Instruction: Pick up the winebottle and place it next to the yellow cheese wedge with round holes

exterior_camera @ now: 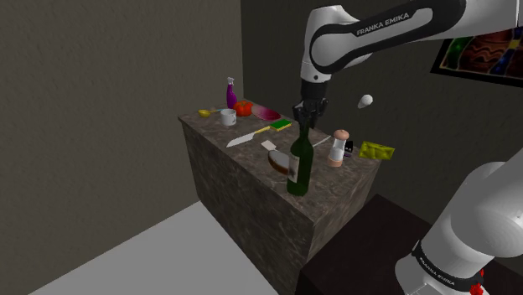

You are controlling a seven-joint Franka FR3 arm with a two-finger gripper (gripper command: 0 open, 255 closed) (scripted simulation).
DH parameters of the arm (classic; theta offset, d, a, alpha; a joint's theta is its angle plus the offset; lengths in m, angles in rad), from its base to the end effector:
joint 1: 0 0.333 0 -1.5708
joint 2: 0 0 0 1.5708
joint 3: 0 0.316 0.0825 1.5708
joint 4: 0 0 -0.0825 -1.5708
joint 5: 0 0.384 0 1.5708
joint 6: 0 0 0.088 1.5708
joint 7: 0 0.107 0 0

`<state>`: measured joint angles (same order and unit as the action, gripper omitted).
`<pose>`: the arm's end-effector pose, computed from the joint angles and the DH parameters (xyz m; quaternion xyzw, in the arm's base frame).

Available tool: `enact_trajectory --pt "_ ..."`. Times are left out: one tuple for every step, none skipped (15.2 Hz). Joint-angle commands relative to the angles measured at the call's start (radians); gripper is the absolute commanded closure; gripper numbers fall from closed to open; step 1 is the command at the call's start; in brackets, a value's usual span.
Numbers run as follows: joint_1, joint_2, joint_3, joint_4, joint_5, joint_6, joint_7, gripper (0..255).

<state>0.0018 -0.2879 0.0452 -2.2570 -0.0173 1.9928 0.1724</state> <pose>0.4654 0.0219 0.4815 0.9980 -0.0601 0.0132 0.0130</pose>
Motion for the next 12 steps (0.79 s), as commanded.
enact_trajectory --pt "0.0 -0.006 -0.001 0.02 0.0 -0.026 -0.002 255" --pt "0.0 -0.009 -0.001 0.032 0.0 -0.04 -0.002 255" --pt "0.0 -0.011 -0.001 0.043 0.001 -0.054 -0.003 255" --pt "0.0 -0.013 -0.001 0.055 0.001 -0.067 -0.003 255" --pt "0.0 -0.015 -0.001 0.066 0.001 -0.081 -0.003 255" --pt "0.0 -0.017 -0.001 0.078 0.001 -0.095 -0.004 255" --pt "0.0 -0.018 -0.001 0.09 0.001 -0.108 -0.004 255" --pt "0.0 -0.019 -0.001 0.103 0.001 -0.122 -0.004 255" --pt "0.0 -0.02 -0.002 0.115 0.001 -0.135 -0.005 255" --pt "0.0 -0.021 -0.002 0.128 0.001 -0.149 -0.005 255" --pt "0.0 -0.021 -0.002 0.141 0.001 -0.162 -0.005 255" --pt "0.0 -0.022 -0.002 0.154 0.001 -0.175 -0.006 255"
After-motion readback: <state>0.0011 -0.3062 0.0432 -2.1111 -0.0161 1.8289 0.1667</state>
